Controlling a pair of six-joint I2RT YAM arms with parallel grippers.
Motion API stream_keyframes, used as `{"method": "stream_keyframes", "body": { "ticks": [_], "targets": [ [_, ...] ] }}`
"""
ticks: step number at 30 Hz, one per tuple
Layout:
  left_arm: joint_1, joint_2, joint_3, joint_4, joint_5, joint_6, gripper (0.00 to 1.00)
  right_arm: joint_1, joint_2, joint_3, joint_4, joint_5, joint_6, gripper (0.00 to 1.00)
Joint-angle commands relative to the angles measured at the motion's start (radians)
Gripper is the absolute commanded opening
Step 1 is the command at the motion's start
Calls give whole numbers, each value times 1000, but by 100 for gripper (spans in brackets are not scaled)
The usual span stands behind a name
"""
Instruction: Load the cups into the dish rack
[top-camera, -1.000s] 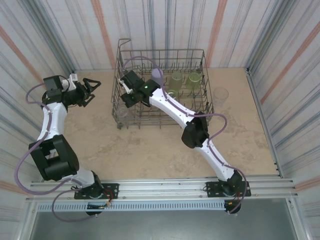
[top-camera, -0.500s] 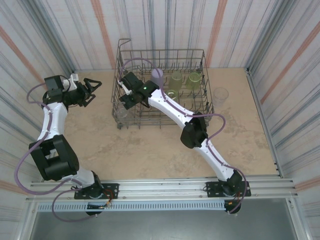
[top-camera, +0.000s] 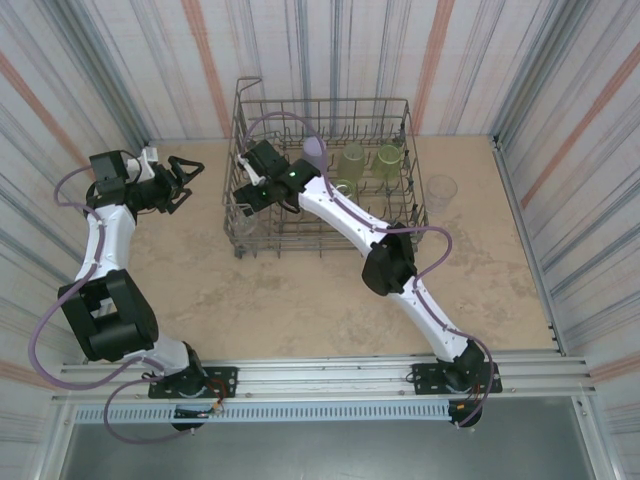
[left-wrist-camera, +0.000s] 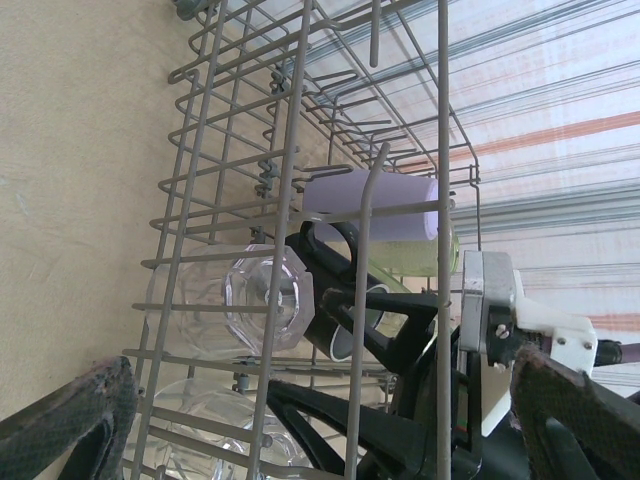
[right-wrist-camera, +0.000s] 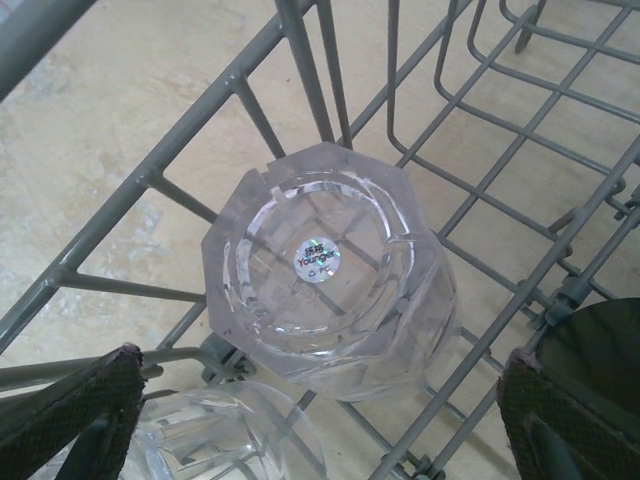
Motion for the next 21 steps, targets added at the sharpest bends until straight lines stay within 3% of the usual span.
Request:
{"method": "stream_keyframes", "body": {
  "ticks": [1,21],
  "targets": [
    [-8,-31,26,-31,-7,32,99,-8,-73,35,6,-13,35,97],
    [29,-33,35,-63,-45,58,99,-65,-290,4,-198,78,36,99]
  ]
}}
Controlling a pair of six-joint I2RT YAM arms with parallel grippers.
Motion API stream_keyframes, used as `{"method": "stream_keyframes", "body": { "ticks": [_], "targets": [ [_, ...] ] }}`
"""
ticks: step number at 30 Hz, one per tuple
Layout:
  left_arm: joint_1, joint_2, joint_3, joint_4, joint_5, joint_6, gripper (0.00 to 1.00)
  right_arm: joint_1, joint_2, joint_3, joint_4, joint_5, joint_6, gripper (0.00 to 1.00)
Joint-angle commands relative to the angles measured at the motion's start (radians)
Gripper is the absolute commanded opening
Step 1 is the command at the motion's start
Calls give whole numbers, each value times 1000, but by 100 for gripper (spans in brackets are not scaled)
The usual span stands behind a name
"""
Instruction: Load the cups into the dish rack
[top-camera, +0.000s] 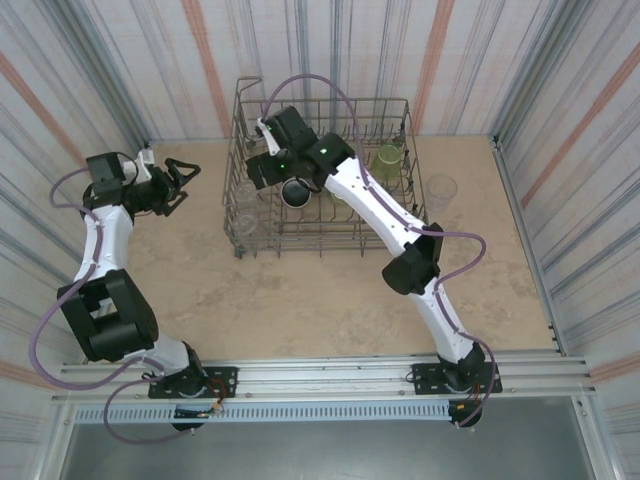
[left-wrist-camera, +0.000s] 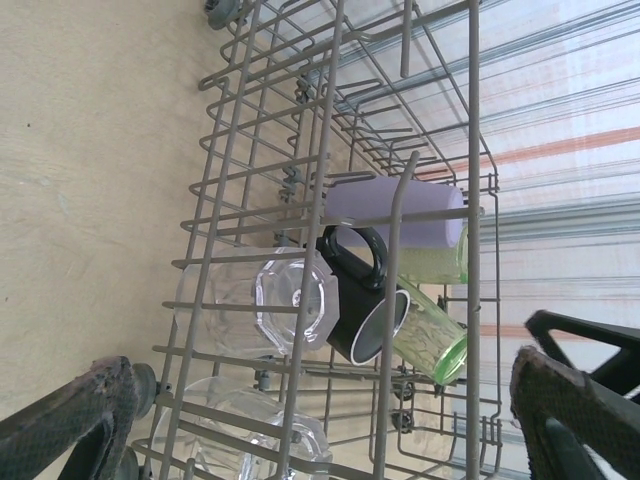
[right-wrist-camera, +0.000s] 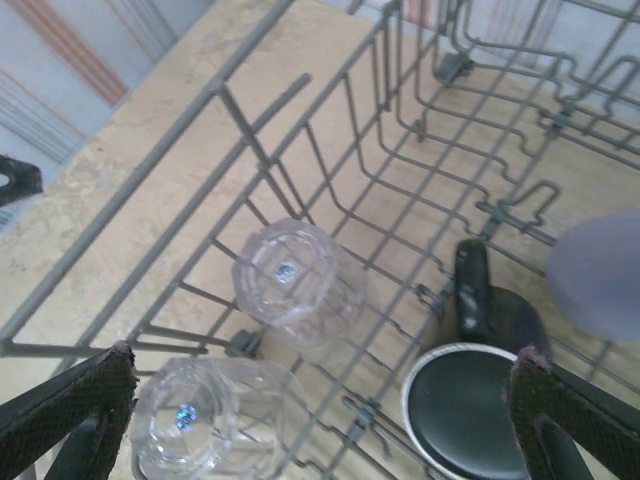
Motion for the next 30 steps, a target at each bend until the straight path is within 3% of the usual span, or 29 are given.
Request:
{"method": "stream_keyframes", "body": {
  "ticks": [1,18,30],
  "targets": [
    [6,-31,34,-34,-24,33,99,-18,-92,-24,-85,61,-8,99],
    [16,-27,33,-54,-79,56,98,-256,-467,-457,-90,87,2,99],
    [18,-28,31,-59,-90,57,99,-467,-610,-678,-80,112,34,99]
  ]
}}
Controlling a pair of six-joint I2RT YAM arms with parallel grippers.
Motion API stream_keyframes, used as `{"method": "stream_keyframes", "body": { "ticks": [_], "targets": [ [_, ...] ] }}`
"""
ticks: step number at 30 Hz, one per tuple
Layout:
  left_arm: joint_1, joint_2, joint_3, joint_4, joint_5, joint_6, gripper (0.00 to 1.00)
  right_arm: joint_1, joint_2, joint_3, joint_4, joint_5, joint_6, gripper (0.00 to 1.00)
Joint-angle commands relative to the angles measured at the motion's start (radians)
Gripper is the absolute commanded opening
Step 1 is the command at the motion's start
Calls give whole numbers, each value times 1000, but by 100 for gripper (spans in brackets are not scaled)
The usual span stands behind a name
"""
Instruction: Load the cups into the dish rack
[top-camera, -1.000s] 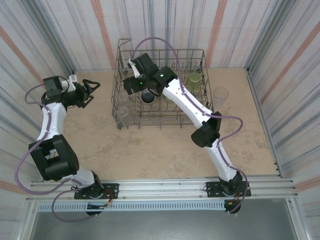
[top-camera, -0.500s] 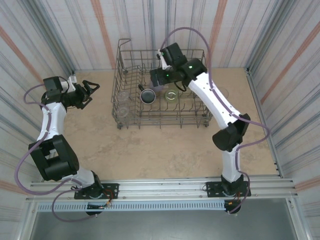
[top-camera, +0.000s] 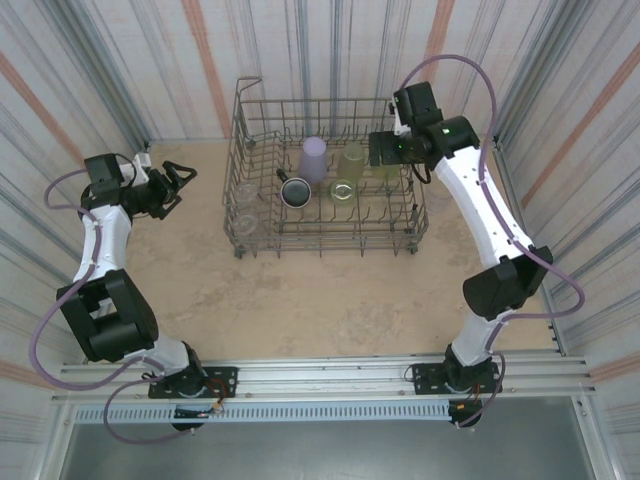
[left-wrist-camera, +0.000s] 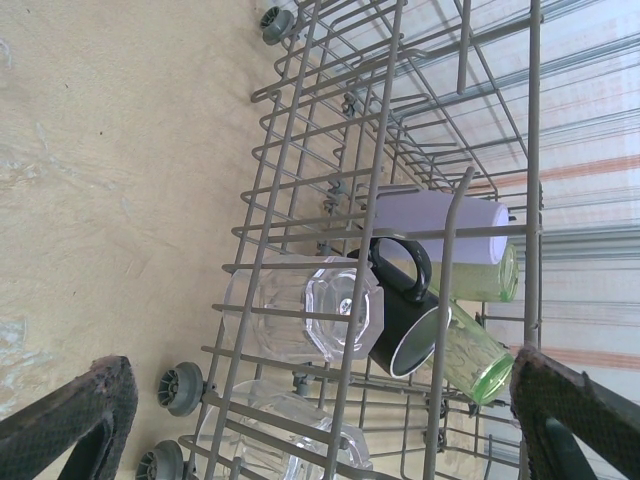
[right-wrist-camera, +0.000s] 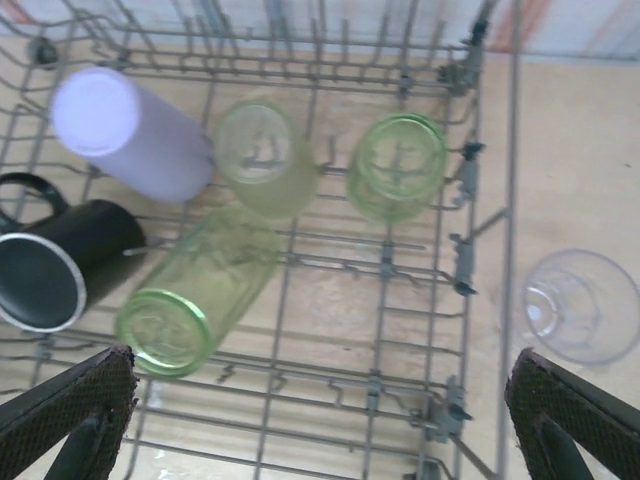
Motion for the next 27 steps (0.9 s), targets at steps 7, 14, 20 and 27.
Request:
{"method": "stream_keyframes", "body": {
  "ticks": [7,14,20,27],
  "targets": [
    [7,-30,24,-14,-17,31,99,-158,-75,-161,14,26,24,99],
    [6,-26,22,-14,-21,31,99,-263,-61,-193,29,-14,19,99],
    [6,-26,22,-16,-27,35,99,-304,-15,-210,41,-27,42,99],
    [7,-25,22,-16,-31,35,99,-352,56,-199,56,-51,70,97]
  ]
}}
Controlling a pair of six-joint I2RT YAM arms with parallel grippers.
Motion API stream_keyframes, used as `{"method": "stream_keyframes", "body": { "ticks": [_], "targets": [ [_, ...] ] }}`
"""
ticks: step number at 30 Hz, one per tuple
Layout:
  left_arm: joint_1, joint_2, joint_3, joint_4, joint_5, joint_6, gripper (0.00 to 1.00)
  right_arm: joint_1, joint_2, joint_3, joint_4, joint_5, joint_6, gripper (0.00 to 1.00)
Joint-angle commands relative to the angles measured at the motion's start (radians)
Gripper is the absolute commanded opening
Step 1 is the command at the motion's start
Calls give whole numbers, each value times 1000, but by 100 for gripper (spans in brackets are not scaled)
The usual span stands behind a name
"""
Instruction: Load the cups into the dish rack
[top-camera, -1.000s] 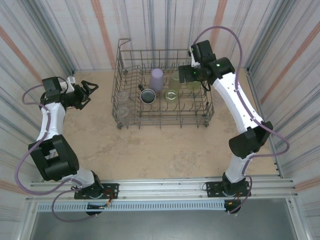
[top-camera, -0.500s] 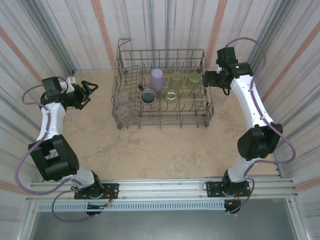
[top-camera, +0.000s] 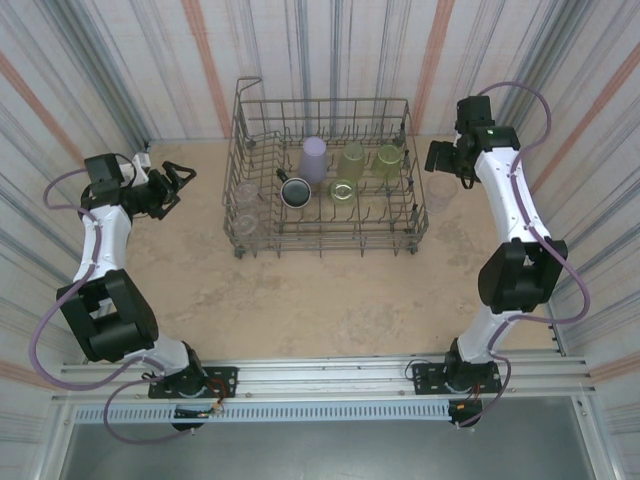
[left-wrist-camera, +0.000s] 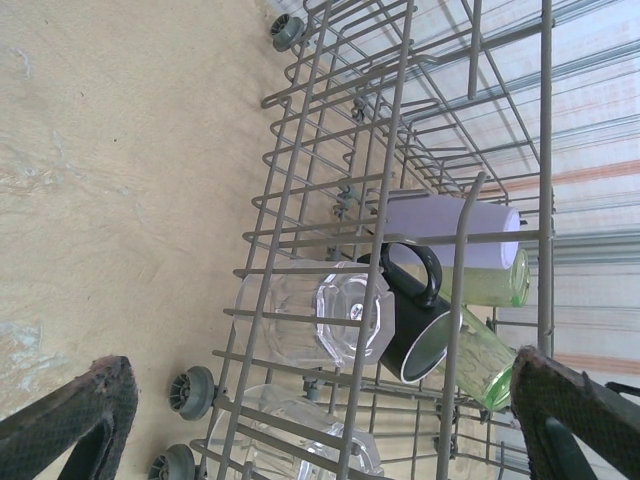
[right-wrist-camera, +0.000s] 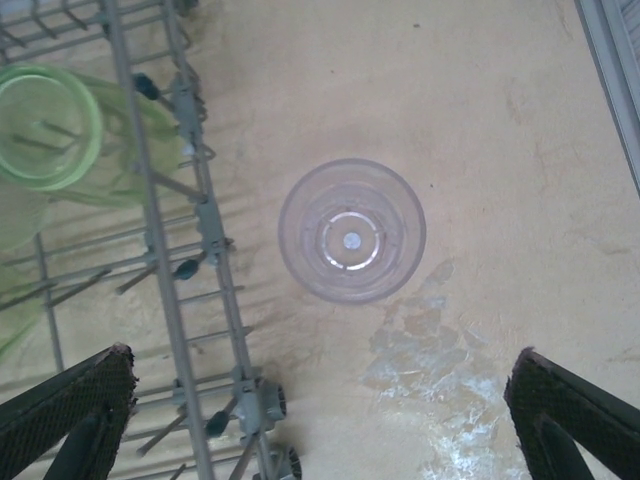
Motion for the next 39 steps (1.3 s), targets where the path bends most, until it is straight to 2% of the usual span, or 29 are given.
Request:
{"method": "stream_keyframes", "body": {
  "ticks": [1,15,29,39],
  "targets": [
    [6,-25,22,-16,-7,26,99,-24,45,2,1,-27,42,96],
    [8,-23,22,-17,-9,27,99,-26,207,48,7,-87,75,69],
    [8,-21,21,-19,-16,29,99,-3,372,167,-6,-77,66,59],
    [8,-14,21,-20,-21,30,99,6,486,252,-25,-69,65,44]
  ]
}}
